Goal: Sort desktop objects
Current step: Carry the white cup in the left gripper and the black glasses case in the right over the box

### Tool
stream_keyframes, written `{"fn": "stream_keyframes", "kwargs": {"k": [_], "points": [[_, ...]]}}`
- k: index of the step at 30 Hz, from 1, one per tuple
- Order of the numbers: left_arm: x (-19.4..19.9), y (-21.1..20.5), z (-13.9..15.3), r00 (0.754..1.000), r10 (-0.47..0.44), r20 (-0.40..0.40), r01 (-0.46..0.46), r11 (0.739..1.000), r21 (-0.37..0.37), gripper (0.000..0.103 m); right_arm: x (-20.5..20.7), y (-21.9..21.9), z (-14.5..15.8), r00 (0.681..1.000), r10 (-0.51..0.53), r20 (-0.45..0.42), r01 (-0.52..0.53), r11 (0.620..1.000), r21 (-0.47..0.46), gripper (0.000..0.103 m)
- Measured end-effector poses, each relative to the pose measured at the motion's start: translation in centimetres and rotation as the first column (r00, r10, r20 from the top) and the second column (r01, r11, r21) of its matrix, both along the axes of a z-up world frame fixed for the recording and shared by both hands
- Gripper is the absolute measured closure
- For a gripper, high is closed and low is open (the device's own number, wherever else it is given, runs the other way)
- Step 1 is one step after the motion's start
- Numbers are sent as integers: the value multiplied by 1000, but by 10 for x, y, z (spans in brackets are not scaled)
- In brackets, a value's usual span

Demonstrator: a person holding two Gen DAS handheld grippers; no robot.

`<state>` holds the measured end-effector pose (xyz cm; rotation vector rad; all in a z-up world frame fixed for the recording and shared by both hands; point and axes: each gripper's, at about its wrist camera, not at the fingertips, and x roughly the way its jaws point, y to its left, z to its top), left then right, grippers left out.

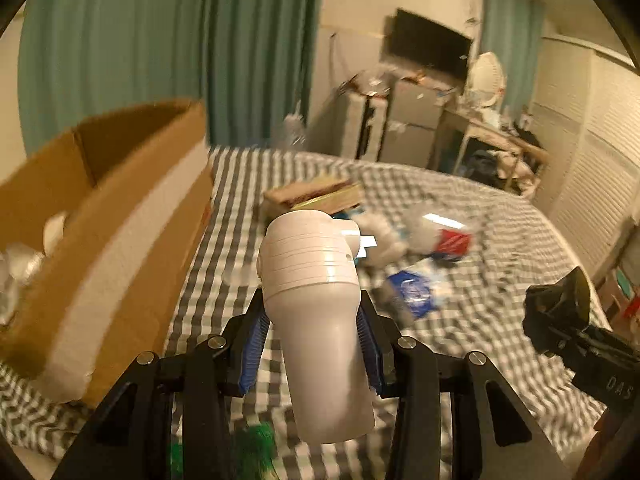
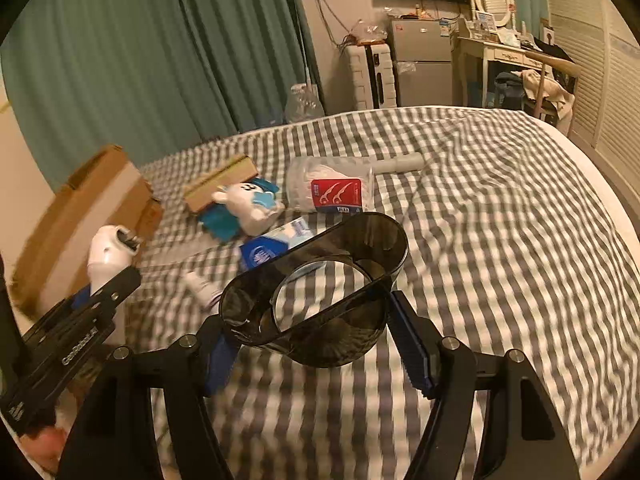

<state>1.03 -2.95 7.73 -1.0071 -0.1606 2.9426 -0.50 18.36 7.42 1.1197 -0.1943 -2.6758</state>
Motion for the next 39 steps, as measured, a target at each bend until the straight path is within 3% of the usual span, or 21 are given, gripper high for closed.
{"fn": "stream_keyframes", "kwargs": {"k": [7, 12, 17, 20, 25, 29, 30, 32, 33, 35, 39], "points": [[17, -14, 51, 1000, -10, 26, 9, 998, 54, 60, 45, -15, 43, 996, 38, -79, -42, 998, -47, 35], [13, -57, 102, 1000, -8, -26, 9, 998, 56, 60, 50, -46, 78, 987, 101, -122, -109, 992, -61, 35], [-4, -129, 138, 995, -15, -97, 16, 1000, 4, 60, 29, -109, 121, 953, 248, -175, -274, 951, -141, 35], [-27, -171, 137, 998, 23, -63, -27, 997, -74, 60, 7, -161, 132, 924, 337, -182, -368, 913, -177, 35], [-60, -207, 111, 998, 58, -14, -60, 984, -170, 60, -40, -242, 118, 892, 433, -127, -450, 874, -181, 35], [-77, -223, 86, 997, 68, 41, -61, 986, -152, 60, -71, -283, 99, 881, 469, -67, -472, 859, -198, 34], [-82, -225, 81, 996, 67, 50, -59, 987, -148, 55, -76, -288, 98, 878, 474, -69, -477, 854, -207, 33], [-86, -226, 77, 997, 66, 49, -57, 983, -177, 26, -89, -296, 96, 883, 463, -70, -466, 855, -227, 28], [-89, -225, 77, 997, 62, 48, -51, 977, -208, 3, -94, -295, 98, 894, 442, -73, -446, 864, -234, 19], [-84, -223, 78, 999, 25, 31, -17, 975, -223, 1, -96, -283, 104, 922, 369, -121, -387, 894, -227, 17], [-74, -214, 84, 999, -31, 17, 34, 981, -191, 1, -92, -245, 111, 945, 279, -170, -311, 927, -210, 16]]}}
